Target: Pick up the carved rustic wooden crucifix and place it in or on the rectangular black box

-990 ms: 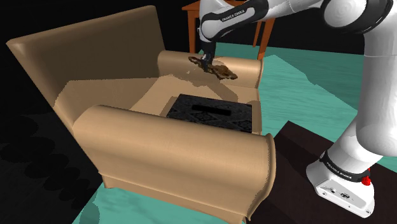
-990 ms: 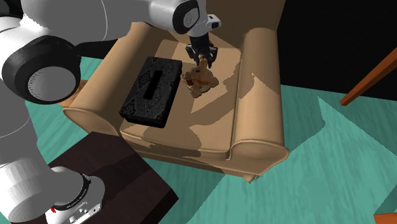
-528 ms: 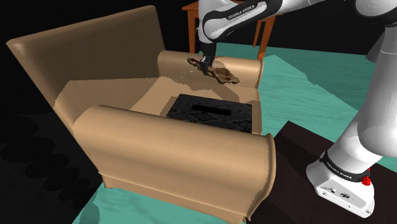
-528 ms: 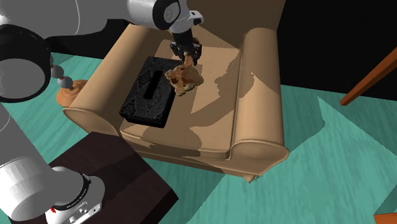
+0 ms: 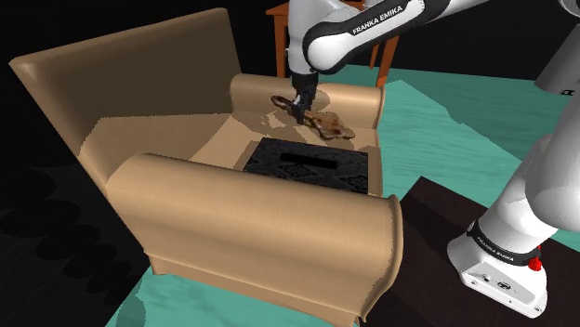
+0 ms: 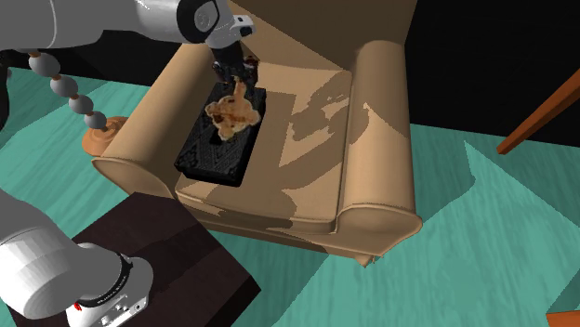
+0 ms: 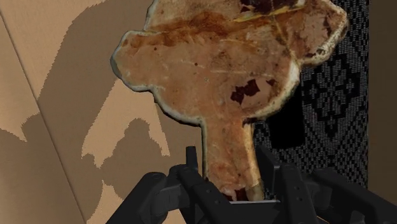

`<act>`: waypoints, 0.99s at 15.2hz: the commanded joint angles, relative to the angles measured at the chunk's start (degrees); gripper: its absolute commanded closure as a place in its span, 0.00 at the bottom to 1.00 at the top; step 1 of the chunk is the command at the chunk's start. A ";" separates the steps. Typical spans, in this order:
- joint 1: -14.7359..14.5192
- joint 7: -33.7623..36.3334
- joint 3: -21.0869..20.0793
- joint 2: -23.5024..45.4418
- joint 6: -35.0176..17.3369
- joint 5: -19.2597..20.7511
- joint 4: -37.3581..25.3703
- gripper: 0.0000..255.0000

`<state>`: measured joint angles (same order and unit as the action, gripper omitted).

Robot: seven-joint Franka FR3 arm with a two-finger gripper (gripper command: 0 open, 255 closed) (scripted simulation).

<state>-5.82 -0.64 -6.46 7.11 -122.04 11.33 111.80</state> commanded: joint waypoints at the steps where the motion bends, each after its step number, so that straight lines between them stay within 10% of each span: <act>1: -1.28 2.44 -1.03 -2.15 0.01 0.04 2.45 1.00; 15: -3.31 8.56 -2.74 -1.59 -7.58 1.77 10.33 1.00</act>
<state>-9.15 7.69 -9.24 5.17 -128.70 12.86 121.62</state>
